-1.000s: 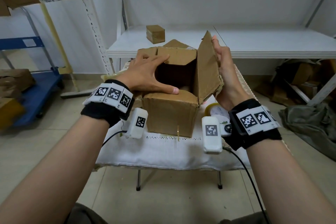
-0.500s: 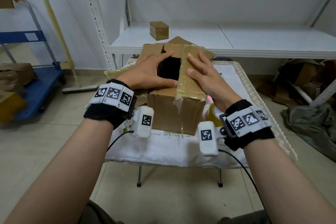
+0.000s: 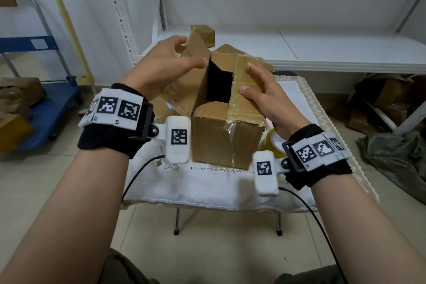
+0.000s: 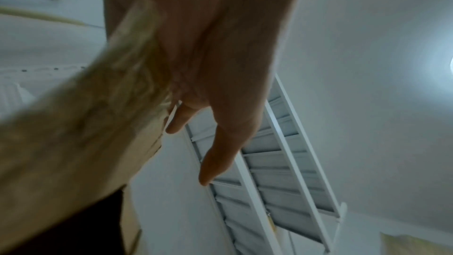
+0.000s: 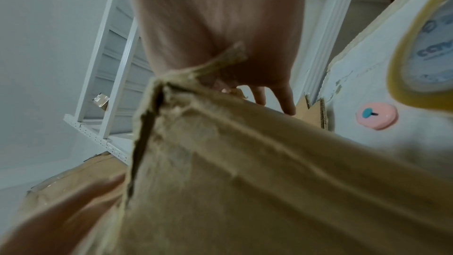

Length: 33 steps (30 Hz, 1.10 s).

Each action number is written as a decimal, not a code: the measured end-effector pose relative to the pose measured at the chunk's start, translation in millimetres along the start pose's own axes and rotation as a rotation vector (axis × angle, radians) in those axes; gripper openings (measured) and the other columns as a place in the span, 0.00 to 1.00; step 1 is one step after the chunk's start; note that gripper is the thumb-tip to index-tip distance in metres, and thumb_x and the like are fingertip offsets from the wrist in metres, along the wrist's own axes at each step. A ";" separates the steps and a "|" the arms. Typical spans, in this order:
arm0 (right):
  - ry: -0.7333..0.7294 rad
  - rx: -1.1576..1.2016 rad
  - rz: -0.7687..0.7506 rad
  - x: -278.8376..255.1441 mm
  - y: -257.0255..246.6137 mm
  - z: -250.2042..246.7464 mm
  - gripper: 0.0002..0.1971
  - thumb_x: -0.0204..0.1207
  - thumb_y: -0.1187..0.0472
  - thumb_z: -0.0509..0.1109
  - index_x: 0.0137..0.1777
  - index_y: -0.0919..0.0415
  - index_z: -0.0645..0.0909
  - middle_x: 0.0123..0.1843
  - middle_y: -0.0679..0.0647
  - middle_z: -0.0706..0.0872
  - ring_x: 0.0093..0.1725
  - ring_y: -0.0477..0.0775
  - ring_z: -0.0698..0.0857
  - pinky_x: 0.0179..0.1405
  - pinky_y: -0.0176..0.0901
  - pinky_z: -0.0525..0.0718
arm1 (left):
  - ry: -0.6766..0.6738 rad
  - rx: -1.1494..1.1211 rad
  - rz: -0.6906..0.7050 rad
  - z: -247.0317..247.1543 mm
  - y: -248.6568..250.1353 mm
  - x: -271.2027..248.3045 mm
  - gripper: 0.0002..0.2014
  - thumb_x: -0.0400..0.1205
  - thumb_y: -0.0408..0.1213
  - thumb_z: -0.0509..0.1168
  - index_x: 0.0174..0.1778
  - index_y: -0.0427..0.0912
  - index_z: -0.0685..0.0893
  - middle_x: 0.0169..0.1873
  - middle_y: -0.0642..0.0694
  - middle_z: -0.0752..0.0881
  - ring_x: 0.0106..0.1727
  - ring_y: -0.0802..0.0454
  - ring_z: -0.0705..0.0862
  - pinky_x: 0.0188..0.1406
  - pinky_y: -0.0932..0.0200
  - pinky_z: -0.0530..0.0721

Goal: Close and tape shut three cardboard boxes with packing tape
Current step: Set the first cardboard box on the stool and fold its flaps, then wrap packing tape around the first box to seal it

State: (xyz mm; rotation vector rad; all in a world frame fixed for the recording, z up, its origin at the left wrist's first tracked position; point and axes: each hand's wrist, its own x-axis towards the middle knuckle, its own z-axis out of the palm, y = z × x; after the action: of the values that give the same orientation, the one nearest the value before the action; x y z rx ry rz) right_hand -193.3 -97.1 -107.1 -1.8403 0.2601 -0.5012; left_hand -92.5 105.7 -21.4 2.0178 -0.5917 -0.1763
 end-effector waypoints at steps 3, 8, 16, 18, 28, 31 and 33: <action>0.003 -0.008 -0.008 0.0 0.4 1.3 0.32 0.80 0.54 0.73 0.84 0.46 0.68 0.88 0.44 0.63 0.85 0.49 0.66 0.82 0.57 0.73 | -0.157 -0.057 0.037 6.3 12.2 -5.8 0.39 0.79 0.55 0.73 0.84 0.55 0.64 0.70 0.61 0.74 0.69 0.60 0.75 0.64 0.60 0.75; 0.031 0.041 0.021 -2.4 -1.5 2.8 0.33 0.81 0.48 0.70 0.85 0.46 0.67 0.87 0.46 0.67 0.82 0.48 0.71 0.82 0.54 0.73 | -0.399 0.090 0.089 39.6 11.4 -12.4 0.38 0.83 0.56 0.66 0.87 0.57 0.57 0.82 0.56 0.68 0.81 0.57 0.68 0.80 0.54 0.66; 0.047 0.135 0.136 -5.5 7.0 -31.0 0.31 0.89 0.65 0.59 0.86 0.37 0.58 0.83 0.44 0.70 0.79 0.48 0.73 0.74 0.51 0.75 | -0.420 0.692 0.236 56.6 1.9 -15.4 0.35 0.84 0.64 0.57 0.87 0.61 0.56 0.84 0.57 0.59 0.87 0.49 0.49 0.85 0.42 0.50; 0.133 -0.083 0.215 -6.2 20.0 -42.9 0.30 0.85 0.72 0.59 0.83 0.45 0.67 0.78 0.49 0.73 0.77 0.51 0.74 0.65 0.42 0.75 | -0.427 0.693 0.231 54.9 0.1 -17.3 0.34 0.84 0.64 0.56 0.87 0.61 0.55 0.84 0.58 0.58 0.87 0.50 0.48 0.85 0.43 0.49; 0.037 -0.678 0.589 -20.3 52.8 -73.9 0.20 0.81 0.73 0.66 0.72 0.60 0.82 0.75 0.62 0.80 0.72 0.63 0.79 0.54 0.44 0.77 | -0.337 0.665 0.236 58.3 1.3 -23.0 0.30 0.86 0.55 0.59 0.85 0.58 0.62 0.82 0.56 0.61 0.85 0.49 0.53 0.82 0.45 0.53; 0.026 -0.787 0.619 -24.0 56.2 -75.7 0.19 0.77 0.74 0.69 0.67 0.61 0.85 0.65 0.65 0.85 0.64 0.66 0.84 0.59 0.53 0.86 | -0.321 0.643 0.241 58.0 2.1 -22.8 0.30 0.85 0.55 0.61 0.84 0.58 0.65 0.82 0.56 0.62 0.84 0.50 0.55 0.81 0.46 0.55; 0.013 -0.825 0.631 -24.0 58.1 -78.0 0.20 0.74 0.76 0.70 0.64 0.61 0.86 0.60 0.64 0.86 0.60 0.66 0.86 0.57 0.54 0.88 | -0.316 0.632 0.242 57.6 2.0 -22.1 0.30 0.84 0.55 0.62 0.84 0.59 0.66 0.81 0.57 0.64 0.83 0.49 0.57 0.81 0.46 0.56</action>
State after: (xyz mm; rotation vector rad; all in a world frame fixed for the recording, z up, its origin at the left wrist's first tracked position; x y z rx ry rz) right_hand -246.4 -172.0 -147.1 -2.3726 1.1444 0.0699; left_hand -133.2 70.3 -51.3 2.5145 -1.2023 -0.1767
